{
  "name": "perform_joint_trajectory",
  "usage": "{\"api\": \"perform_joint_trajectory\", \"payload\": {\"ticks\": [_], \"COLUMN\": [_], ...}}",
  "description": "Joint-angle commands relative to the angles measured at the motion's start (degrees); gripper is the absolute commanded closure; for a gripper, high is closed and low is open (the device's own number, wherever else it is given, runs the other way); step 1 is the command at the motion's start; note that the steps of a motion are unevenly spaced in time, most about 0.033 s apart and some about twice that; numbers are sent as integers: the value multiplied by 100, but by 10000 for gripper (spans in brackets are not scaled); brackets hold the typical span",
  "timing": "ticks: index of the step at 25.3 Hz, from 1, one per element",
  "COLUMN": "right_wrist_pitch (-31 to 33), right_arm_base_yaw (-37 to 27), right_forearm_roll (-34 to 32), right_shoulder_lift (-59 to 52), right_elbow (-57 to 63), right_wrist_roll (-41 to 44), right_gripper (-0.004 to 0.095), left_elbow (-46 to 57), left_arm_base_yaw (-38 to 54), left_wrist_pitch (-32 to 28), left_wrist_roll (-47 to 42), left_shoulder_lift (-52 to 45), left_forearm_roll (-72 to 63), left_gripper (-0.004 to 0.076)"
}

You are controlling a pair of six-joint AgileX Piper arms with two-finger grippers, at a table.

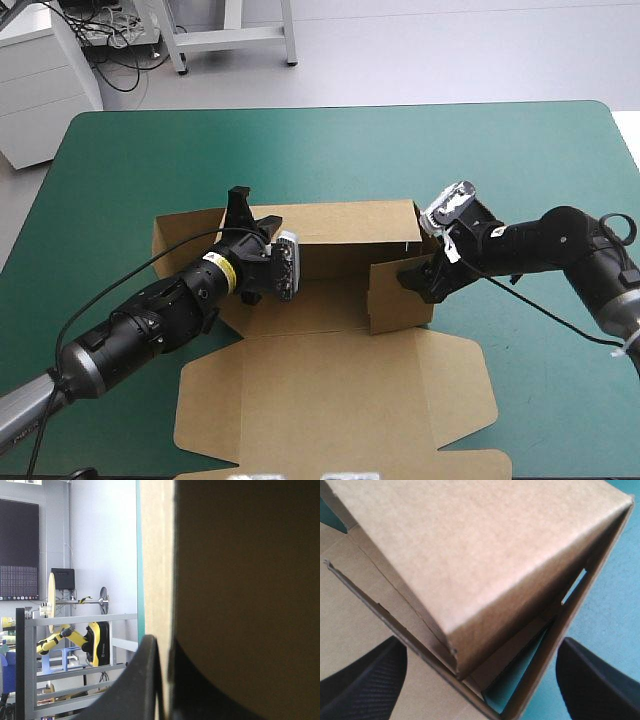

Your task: Fold the box

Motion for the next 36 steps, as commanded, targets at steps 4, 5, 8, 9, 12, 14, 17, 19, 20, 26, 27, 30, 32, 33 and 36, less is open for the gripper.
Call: {"api": "perform_joint_trajectory", "payload": {"ticks": [4, 5, 8, 9, 12, 14, 17, 19, 20, 26, 27, 30, 32, 33, 36], "right_wrist_pitch": [-849, -1027, -1303, -1379, -1575, -1868, -2469, -3194, -3337, -3719, -3692, -3593, -3547, -3522, -3425], "right_arm_base_yaw": [492, 607, 843, 896, 1046, 1147, 1287, 1452, 1506, 1662, 1662, 1662, 1662, 1662, 1662], "right_forearm_roll": [-154, -308, -738, -859, -958, -877, -733, -432, -393, -383, -383, -406, -420, -420, -420], "right_shoulder_lift": [-154, -154, -154, -154, -154, -165, -188, -244, -272, -354, -422, -646, -727, -754, -753], "right_elbow": [-131, -131, -131, -131, -85, 97, 593, 1075, 1192, 1344, 1344, 1344, 1344, 1344, 1344], "right_wrist_roll": [334, 519, 1053, 1230, 1494, 1493, 1545, 1373, 1333, 1332, 1321, 1208, 1184, 1184, 1184], "right_gripper": [165, 165, 165, 165, 165, 167, 167, 166, 166, 430, 516, 732, 809, 846, 933], "left_elbow": [38, 38, 38, 38, 38, 38, 38, 38, 38, 38, 38, 38, 38, 38, 38], "left_arm_base_yaw": [-33, -33, -76, -103, -256, -326, -340, -340, -340, -340, -340, -340, -340, -340, -340], "left_wrist_pitch": [483, 501, 599, 622, 691, 716, 774, 837, 846, 902, 902, 890, 890, 890, 912], "left_wrist_roll": [-171, -171, -171, -171, -171, -171, -171, -171, -171, -171, -171, -171, -171, -171, -171], "left_shoulder_lift": [48, 48, 48, 48, 48, 48, 48, 48, 48, 48, 48, 48, 48, 48, 48], "left_forearm_roll": [-440, -442, -442, -442, -442, -442, -442, -442, -442, -442, -442, -467, -497, -543, -603], "left_gripper": [756, 756, 756, 756, 756, 756, 756, 756, 756, 756, 756, 756, 756, 756, 756]}}
